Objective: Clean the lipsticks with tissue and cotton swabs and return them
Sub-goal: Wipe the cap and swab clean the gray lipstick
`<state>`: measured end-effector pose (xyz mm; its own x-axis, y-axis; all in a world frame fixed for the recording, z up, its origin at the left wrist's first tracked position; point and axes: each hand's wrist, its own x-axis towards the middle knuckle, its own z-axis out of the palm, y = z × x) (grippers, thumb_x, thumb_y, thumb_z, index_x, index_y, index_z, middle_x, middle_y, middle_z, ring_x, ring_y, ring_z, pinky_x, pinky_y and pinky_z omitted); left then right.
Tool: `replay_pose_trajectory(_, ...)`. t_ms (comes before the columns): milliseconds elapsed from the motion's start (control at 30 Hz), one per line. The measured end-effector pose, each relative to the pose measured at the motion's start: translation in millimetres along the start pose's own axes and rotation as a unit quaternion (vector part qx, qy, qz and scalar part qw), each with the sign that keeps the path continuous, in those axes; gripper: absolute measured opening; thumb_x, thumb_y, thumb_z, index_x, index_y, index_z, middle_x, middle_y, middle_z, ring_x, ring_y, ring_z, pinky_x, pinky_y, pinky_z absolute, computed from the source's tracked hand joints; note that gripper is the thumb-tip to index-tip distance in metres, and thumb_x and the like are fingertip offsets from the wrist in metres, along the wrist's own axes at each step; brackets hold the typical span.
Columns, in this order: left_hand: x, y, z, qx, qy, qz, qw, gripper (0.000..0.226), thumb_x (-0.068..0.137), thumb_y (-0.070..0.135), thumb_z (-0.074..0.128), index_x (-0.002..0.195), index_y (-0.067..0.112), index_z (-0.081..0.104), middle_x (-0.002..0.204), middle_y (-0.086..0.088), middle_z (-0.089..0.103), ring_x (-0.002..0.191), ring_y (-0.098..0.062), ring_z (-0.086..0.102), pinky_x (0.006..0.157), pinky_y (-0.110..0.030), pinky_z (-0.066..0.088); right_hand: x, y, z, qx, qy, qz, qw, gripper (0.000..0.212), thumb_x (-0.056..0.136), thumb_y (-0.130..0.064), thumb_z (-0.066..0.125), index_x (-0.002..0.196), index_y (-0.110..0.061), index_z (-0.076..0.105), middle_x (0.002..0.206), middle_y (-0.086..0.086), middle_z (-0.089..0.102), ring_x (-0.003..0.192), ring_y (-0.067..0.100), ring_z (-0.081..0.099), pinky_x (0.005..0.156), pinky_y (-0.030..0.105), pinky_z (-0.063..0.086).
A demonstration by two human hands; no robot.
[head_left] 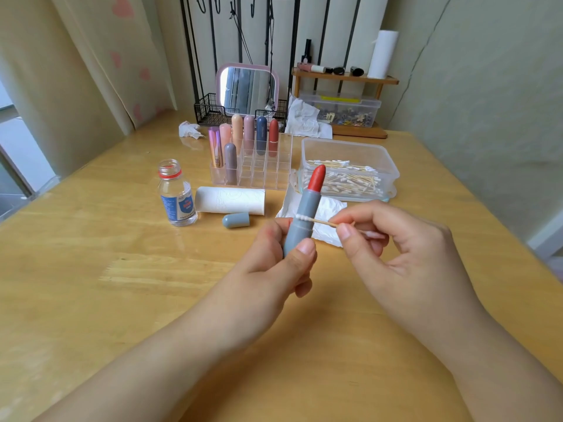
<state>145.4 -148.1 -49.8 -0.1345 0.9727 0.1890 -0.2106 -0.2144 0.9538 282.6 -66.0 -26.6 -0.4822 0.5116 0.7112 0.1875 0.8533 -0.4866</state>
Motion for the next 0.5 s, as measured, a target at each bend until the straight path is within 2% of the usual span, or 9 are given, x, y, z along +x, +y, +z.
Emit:
replay_pose_trajectory(100,1.0,-0.1,-1.4,-0.006,0.003,0.005,1.000,0.020,0.085,0.024,0.045,0.098,0.009,0.043,0.066,0.007,0.045,0.058,-0.006,0.039,0.060,-0.018,0.042,0.1,1.0,-1.5,0.000,0.015,0.008,1.000,0.014,0.086,-0.025,0.054,0.082,-0.017,0.066,0.060,-0.007,0.050,0.061,0.006,0.047,0.058,0.006,0.036)
replay_pose_trajectory(167,0.7,0.0,-1.8,-0.010,0.001,0.004,1.000,0.019,0.085,0.024,0.045,0.097,0.009,0.044,0.067,0.006,0.045,0.058,-0.007,0.038,0.060,-0.018,0.042,1.2,1.9,-3.8,0.003,0.018,0.016,1.000,0.015,0.087,-0.027,0.054,0.082,-0.018,0.064,0.068,0.000,0.053,0.061,0.008,0.048,0.057,0.007,0.036)
replay_pose_trajectory(333,0.5,-0.6,-2.4,-0.027,-0.001,0.002,1.000,0.017,0.086,0.023,0.045,0.096,0.010,0.046,0.069,0.005,0.047,0.061,-0.009,0.039,0.061,-0.019,0.043,-0.9,1.6,-2.1,0.015,-0.033,-0.002,0.999,0.012,0.085,-0.024,0.055,0.080,-0.017,0.064,0.073,-0.001,0.053,0.062,0.005,0.046,0.060,0.006,0.035)
replay_pose_trajectory(500,0.6,-0.3,-2.0,-0.032,-0.003,0.002,0.999,0.018,0.086,0.023,0.044,0.096,0.008,0.045,0.068,0.007,0.050,0.059,-0.008,0.040,0.061,-0.019,0.043,2.4,2.6,-4.9,0.018,0.014,0.018,1.000,0.015,0.088,-0.026,0.054,0.082,-0.016,0.064,0.065,-0.001,0.053,0.062,0.008,0.048,0.058,0.008,0.036)
